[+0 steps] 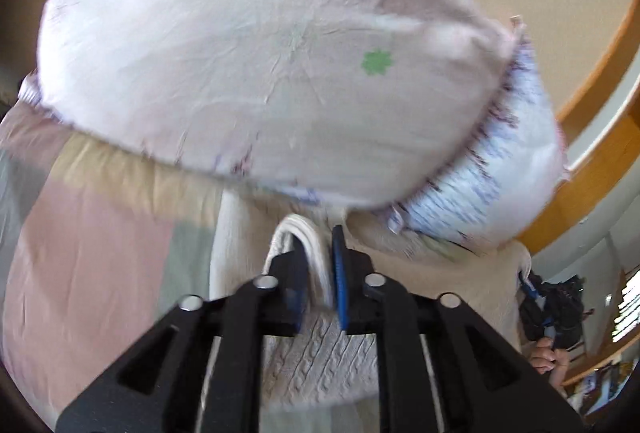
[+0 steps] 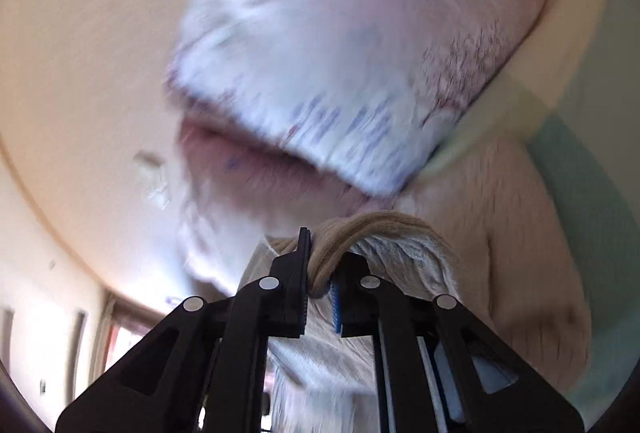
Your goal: Fold small clothes
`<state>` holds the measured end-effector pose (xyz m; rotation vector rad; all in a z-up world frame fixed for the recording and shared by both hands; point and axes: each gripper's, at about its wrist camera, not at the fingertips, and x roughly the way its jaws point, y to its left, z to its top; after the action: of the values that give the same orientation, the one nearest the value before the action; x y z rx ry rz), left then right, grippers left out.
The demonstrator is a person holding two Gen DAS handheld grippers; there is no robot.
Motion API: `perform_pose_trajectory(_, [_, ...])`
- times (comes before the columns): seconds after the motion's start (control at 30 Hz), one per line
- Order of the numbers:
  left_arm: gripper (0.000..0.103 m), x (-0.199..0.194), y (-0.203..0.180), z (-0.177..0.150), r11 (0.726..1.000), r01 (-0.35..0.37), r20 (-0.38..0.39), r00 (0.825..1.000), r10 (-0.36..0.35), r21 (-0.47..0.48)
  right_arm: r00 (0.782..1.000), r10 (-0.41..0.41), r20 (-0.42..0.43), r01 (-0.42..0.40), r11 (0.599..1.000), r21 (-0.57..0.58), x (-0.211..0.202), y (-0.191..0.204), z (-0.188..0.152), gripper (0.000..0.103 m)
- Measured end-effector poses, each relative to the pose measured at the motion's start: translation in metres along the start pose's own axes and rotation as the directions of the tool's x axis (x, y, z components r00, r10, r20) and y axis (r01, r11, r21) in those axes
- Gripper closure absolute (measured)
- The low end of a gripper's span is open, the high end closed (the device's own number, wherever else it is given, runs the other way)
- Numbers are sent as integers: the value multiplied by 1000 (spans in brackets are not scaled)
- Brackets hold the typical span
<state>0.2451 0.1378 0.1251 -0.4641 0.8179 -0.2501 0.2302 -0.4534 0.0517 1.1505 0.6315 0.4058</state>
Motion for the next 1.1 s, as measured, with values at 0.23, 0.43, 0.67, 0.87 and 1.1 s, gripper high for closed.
perform_pose_trajectory(0.23, [30,43,44,-17,988,-142,-191,973,128,-63,974,-216,-72,217,976,-3,10,-18,-8,22])
perform_pose_trajectory(0.43, [32,63,80,-38,975,-92,-265,964,37,-200,959,-257,-120,270,956,112,-13,-57,-16,22])
perform_pose_trajectory(0.67, [44,80,65,-43,973,6,-247,967,-65,-233,948,-266,-174,282,956,80,-5,-55,-10,22])
perform_pose_trajectory(0.87, [90,85,43,-45,953,2,-255,963,-83,-302,940,-253,-229,276,958,74,14,-61,-2,22])
perform_pose_trajectory(1.1, [90,111,-173,-18,939,333,-284,896,-343,-86,939,-305,-157,303,952,-32,4,-50,28,22])
